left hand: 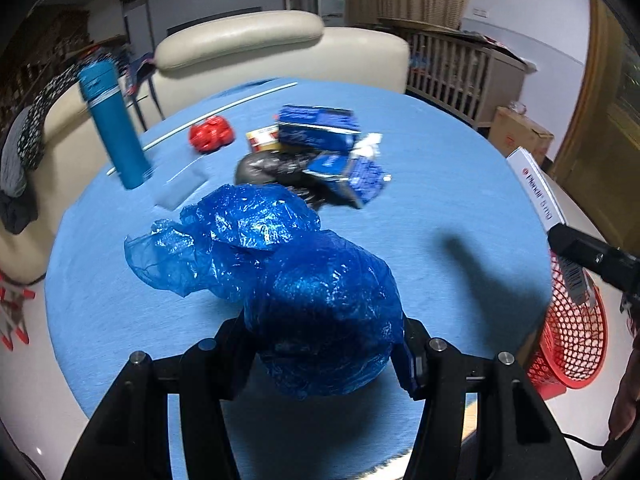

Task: Collect trash
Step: 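Carry the blue bags in the left tool and white box in the right tool to the red basket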

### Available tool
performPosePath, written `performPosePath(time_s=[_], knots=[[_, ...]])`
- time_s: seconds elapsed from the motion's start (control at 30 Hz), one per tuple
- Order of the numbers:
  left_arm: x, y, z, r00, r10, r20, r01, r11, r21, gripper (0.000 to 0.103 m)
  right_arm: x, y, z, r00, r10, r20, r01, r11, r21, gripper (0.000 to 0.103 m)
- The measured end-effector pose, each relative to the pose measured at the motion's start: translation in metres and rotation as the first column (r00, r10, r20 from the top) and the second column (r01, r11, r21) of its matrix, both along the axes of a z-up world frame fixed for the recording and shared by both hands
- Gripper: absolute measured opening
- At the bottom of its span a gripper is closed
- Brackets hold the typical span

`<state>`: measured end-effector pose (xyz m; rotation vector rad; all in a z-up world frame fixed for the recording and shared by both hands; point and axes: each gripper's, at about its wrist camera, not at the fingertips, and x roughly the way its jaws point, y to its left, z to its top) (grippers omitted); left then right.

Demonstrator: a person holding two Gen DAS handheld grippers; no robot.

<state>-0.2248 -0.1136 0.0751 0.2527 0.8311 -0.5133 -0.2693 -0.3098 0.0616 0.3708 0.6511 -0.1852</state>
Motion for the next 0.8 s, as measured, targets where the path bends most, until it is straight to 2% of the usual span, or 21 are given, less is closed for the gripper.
performPosePath(time_s=[0.2, 0.43, 0.8], knots=[[-0.018, -0.033, 0.006, 0.996, -0.087, 0.020, 0.087, 0.996, 0.012, 0.060, -0.046, -0.030, 0.009, 0.993, -0.110, 0.048, 0.109, 0.994, 0.012, 0.052], [-0.041, -0.078, 0.017, 0.980, -0.194, 0.040, 0.194, 0.981, 0.012, 0.060, -0.102, -0.076, 0.006, 0.964, -0.259, 0.062, 0.257, 0.966, 0.025, 0.052], [-0.087, -0.159, 0.025, 0.928, -0.369, 0.053, 0.367, 0.929, 0.033, 0.060, -0.164, -0.128, -0.024, 0.912, -0.411, 0.010, 0.410, 0.910, 0.066, 0.052]])
